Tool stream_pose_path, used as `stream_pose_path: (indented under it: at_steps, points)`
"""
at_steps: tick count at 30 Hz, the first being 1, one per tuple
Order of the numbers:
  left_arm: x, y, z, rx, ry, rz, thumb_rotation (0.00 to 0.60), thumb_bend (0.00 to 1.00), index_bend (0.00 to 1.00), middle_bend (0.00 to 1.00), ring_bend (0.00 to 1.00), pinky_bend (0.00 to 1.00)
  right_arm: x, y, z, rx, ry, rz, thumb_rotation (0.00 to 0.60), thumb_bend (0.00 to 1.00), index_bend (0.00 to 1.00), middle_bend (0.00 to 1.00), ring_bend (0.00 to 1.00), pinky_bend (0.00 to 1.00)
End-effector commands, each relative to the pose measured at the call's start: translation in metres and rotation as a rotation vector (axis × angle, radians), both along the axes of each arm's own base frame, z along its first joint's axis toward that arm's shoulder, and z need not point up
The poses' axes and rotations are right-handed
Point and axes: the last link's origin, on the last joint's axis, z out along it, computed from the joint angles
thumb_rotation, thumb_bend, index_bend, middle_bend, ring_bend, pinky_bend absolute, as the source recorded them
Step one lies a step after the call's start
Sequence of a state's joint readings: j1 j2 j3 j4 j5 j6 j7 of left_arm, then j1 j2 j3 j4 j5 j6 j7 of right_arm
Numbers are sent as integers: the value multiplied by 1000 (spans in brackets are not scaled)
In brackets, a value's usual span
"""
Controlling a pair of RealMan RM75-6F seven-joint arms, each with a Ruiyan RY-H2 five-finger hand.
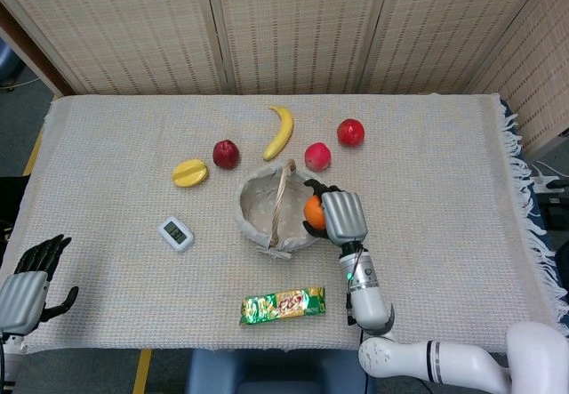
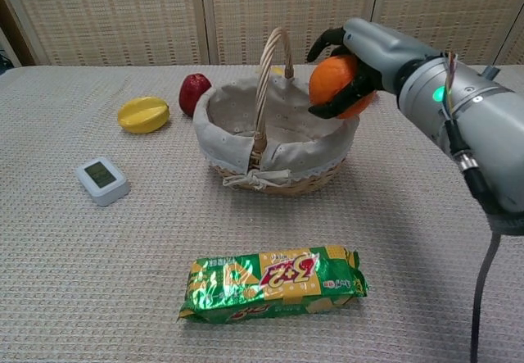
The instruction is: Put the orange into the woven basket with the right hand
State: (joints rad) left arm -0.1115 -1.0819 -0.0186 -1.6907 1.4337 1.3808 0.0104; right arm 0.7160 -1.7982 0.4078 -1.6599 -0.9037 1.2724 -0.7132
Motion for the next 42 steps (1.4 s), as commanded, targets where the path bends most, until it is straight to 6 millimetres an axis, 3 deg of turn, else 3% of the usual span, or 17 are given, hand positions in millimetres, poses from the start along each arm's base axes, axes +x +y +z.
stream_pose_path:
  at_steps: [1, 3, 4, 8, 11, 20, 26, 29, 36, 42]
  points:
    - [0, 0, 1, 2, 1, -2, 600, 370, 0, 0, 0, 68, 9, -2, -12, 13, 17, 9, 600, 268, 290, 551, 457, 506]
    - [0, 1, 2, 9, 22, -19, 600, 370, 0, 0, 0, 68, 9, 1, -18, 35, 37, 25, 600, 268, 340, 446, 318, 397]
    - [0, 0, 1, 10, 28, -26, 600, 370, 0, 0, 0, 68, 9, 2, -19, 36, 48, 36, 600, 268, 317, 356, 224, 323]
    - [1, 0, 0, 9, 32, -34, 600, 370, 0, 0, 0, 67, 3, 7, -21, 33, 81, 64, 600, 227, 21, 126, 37, 156]
    - [1, 0, 0, 12, 42, -41, 600, 370, 0, 0, 0, 68, -1, 8, -19, 23, 80, 65, 600, 177, 0, 17, 0, 103]
    - [1, 0, -1, 14, 43, -38, 600, 372, 0, 0, 0, 68, -8, 6, -9, 1, 48, 41, 600, 144, 0, 0, 0, 72]
    - [0, 0, 0, 13, 41, -32, 600, 370, 0, 0, 0, 67, -18, 16, 14, -14, 23, 58, 600, 144, 0, 0, 0, 70]
    - [0, -1, 1, 13, 43, -31, 600, 371, 0, 0, 0, 68, -35, 31, 36, -16, 36, 74, 600, 143, 0, 0, 0, 64]
    - [1, 0, -1, 7, 56, -33, 600, 371, 0, 0, 0, 68, -101, 81, 93, -5, 186, 39, 600, 143, 0, 0, 0, 61]
    - [2, -1, -3, 8, 74, -41, 600, 370, 0, 0, 0, 68, -155, 131, 124, -24, 283, 24, 600, 144, 0, 0, 0, 60]
